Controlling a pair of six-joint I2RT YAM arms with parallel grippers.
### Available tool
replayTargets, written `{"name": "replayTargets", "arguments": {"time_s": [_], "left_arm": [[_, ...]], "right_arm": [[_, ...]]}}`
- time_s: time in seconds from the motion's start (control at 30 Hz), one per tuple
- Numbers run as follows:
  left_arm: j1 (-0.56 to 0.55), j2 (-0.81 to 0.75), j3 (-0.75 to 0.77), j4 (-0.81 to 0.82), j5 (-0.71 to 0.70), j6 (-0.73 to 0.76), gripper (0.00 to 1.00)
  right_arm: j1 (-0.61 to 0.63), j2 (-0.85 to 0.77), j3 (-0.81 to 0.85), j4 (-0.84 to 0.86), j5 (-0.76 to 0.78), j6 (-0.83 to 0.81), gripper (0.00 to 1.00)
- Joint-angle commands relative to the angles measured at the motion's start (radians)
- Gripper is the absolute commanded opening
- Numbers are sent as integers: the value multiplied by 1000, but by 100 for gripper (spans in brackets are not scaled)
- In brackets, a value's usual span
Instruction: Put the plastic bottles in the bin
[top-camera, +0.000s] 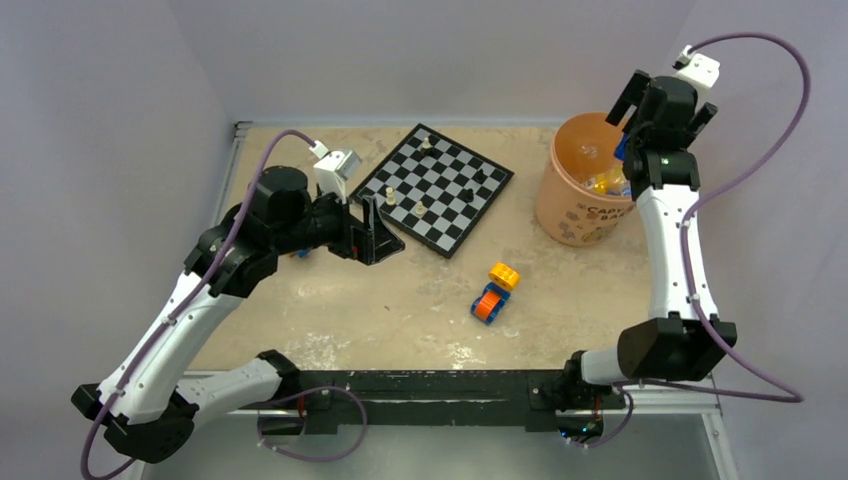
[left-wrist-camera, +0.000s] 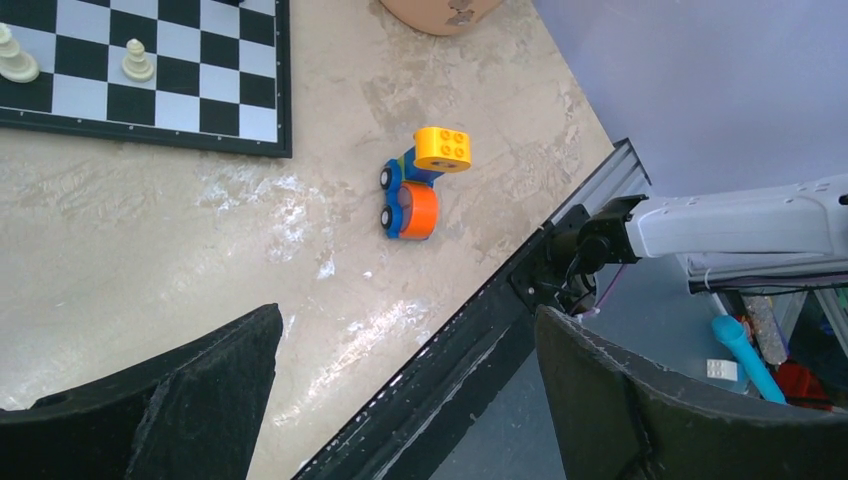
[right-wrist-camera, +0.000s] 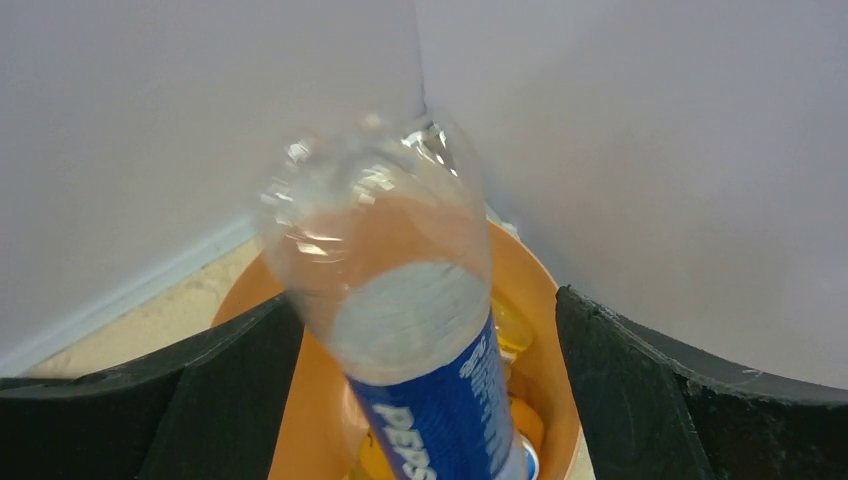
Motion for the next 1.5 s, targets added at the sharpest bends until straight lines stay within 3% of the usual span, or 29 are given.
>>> {"name": "replayTargets", "arguments": {"time_s": [0.0,0.53,0.73,1.03,1.47], "left_arm": [[6,-27,-14,-1,-34,-5,100],[5,-58,-31,-22,-105,-5,100],[6,-63,-18,-88,-167,12,100],[7,-76,-53,-100,-178,12,100],[6,-70,-57,-82,-153,13,100]], "right_arm": [[-3,-48,37,-12,-34,3,99],[-3,-249,-57,-125,-120,4,99],[-3,-325,-171,-231,-39,94,99],[-3,-466,-425,-250,-51,125,99],[-3,-575,-501,-253,-80,141,99]]}}
